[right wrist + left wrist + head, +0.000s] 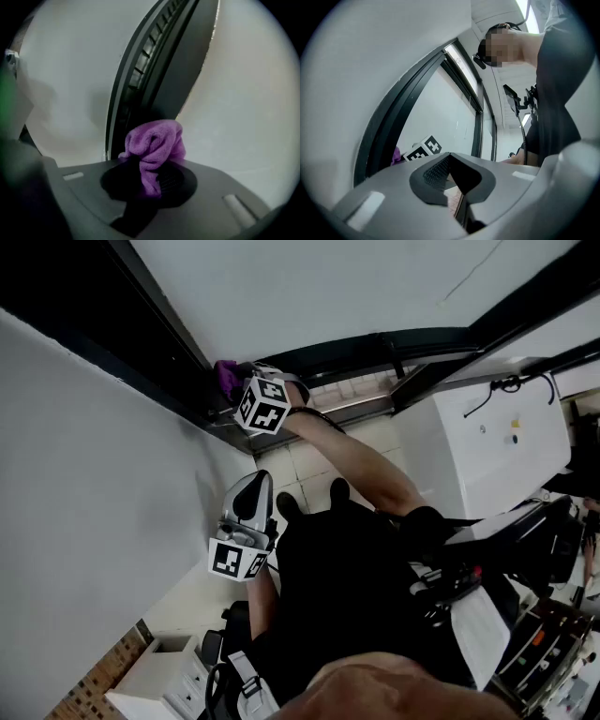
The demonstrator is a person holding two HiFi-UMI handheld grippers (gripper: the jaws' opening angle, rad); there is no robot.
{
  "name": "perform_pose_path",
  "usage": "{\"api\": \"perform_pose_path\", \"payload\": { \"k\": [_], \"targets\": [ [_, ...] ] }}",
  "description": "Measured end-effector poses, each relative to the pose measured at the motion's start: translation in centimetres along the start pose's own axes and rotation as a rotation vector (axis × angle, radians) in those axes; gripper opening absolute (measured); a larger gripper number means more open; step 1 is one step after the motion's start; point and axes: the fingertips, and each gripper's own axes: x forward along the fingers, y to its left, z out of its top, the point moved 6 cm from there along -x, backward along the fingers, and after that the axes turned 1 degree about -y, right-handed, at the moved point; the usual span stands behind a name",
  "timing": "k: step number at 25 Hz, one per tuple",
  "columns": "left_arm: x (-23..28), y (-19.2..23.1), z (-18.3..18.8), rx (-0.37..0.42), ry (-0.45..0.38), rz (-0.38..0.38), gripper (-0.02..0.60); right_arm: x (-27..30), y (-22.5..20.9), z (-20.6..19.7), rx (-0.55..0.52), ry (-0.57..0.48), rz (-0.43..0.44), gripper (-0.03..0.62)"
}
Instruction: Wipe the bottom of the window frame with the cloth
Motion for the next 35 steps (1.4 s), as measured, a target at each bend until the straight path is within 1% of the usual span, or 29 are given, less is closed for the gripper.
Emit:
{"api": "perform_pose_path", "payload": {
  "k": [3, 6, 7, 9, 11, 12, 14, 16, 17, 19, 21, 23, 24, 26, 28, 29, 30, 31, 32, 35],
  "targets": [
    [0.1, 0.3, -0.5, 0.007, 0.013, 0.012, 0.000, -0.4, -0.5, -1.1, -0.073, 0.066, -0.028, 0.077],
    [-0.3, 0.2, -0.6, 0.011, 0.021, 0.012, 0.000, -2.7, -2.6, -3.9, -0.056, 0.145, -0.121, 0.077],
    [-0.4, 0.2, -0.6, 0.008, 0.023, 0.009, 0.000, -3.6, -3.0, -4.2, -0.036, 0.149, -0.131, 0.077],
    [-0.2, 0.2, -0.7, -0.002, 0.027, 0.003, 0.000, -4.7, -2.9, -3.0, 0.003, 0.102, -0.099, 0.078],
    [0.5, 0.0, -0.8, -0.005, 0.030, -0.003, 0.000, -3.5, -1.9, -0.4, 0.003, 0.033, -0.035, 0.078],
    [0.9, -0.3, -0.8, -0.002, 0.029, -0.006, 0.000, -2.4, -1.4, 0.6, -0.024, 0.025, -0.014, 0.078],
    [1.2, -0.9, -0.5, 0.010, 0.031, -0.005, 0.000, -0.5, -0.8, 1.4, -0.077, 0.056, 0.002, 0.081],
    [1.0, -1.0, -0.4, 0.020, 0.039, 0.006, 0.000, -0.2, -0.5, 1.2, -0.078, 0.074, 0.012, 0.087],
    [0.8, -0.9, -0.4, 0.020, 0.044, 0.014, 0.000, -0.4, -0.5, 1.1, -0.069, 0.070, 0.013, 0.101],
    [0.3, -0.5, -0.5, 0.018, 0.053, 0.028, 0.000, -1.2, -0.7, 0.8, -0.049, 0.054, 0.016, 0.155],
    [-0.2, 0.0, -0.6, 0.020, 0.061, 0.038, 0.000, -2.0, -0.7, 0.7, -0.025, 0.036, 0.045, 0.239],
    [-0.3, 0.3, -0.8, 0.015, 0.068, 0.042, 0.000, -2.4, -0.6, 0.9, -0.023, 0.016, 0.076, 0.267],
    [-0.3, 0.4, -0.9, 0.008, 0.068, 0.040, 0.000, -2.5, -0.5, 1.1, -0.040, 0.008, 0.086, 0.268],
    [0.0, 0.3, -1.0, -0.004, 0.065, 0.033, 0.000, -2.5, -0.2, 1.4, -0.124, -0.005, 0.098, 0.261],
    [0.4, 0.4, -1.1, -0.008, 0.066, 0.023, 0.000, -2.2, 0.2, 1.6, -0.237, -0.015, 0.111, 0.212],
    [0.7, 0.4, -1.2, -0.010, 0.069, 0.016, 0.000, -1.9, 0.3, 1.6, -0.287, -0.019, 0.110, 0.199],
    [1.0, 0.4, -1.3, -0.012, 0.072, 0.008, 0.000, -1.5, 0.3, 1.6, -0.322, -0.020, 0.103, 0.166],
    [1.3, 0.3, -1.4, -0.012, 0.074, 0.000, 0.000, -1.0, 0.3, 1.5, -0.338, -0.014, 0.095, 0.107],
    [1.5, 0.1, -1.4, -0.011, 0.075, -0.007, 0.000, -0.6, 0.3, 1.4, -0.335, -0.002, 0.088, 0.087],
    [1.9, -0.1, -1.3, -0.009, 0.075, -0.015, 0.000, -0.3, 0.8, 1.4, -0.283, 0.037, 0.077, 0.067]
  ]
}}
